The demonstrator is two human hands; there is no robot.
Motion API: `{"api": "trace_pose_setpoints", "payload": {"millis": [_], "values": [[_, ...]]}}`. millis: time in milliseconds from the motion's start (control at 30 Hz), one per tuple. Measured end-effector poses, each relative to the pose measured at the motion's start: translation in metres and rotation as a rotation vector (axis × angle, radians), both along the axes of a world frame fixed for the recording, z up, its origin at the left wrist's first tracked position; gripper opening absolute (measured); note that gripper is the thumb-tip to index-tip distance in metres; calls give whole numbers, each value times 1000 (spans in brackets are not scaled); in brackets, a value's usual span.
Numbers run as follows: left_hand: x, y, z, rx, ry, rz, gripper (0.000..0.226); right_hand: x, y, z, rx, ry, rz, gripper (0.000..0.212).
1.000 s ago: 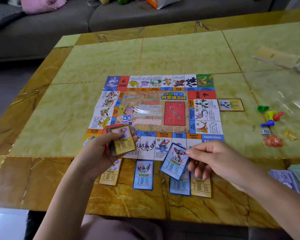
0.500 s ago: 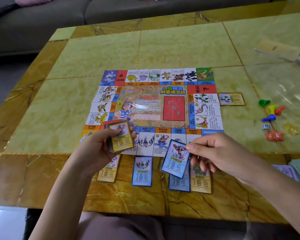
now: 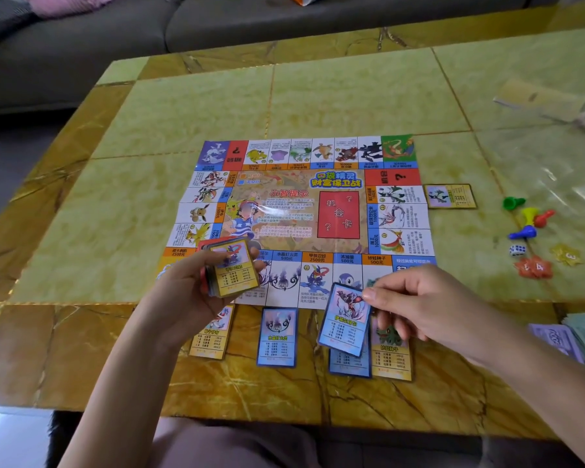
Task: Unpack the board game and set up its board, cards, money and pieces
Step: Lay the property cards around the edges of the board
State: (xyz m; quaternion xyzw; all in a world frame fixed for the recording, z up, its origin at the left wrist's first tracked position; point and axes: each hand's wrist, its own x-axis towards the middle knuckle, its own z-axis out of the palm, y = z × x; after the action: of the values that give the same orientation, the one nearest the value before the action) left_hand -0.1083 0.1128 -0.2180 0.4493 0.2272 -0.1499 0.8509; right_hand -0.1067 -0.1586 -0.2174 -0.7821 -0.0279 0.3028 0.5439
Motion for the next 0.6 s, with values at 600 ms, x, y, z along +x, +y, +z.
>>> {"api": "trace_pose_setpoints", "payload": {"millis": [600], "values": [[5,6,-3,-57,-11,167,71,-6,2,-6,-56,-77,4,27]]}}
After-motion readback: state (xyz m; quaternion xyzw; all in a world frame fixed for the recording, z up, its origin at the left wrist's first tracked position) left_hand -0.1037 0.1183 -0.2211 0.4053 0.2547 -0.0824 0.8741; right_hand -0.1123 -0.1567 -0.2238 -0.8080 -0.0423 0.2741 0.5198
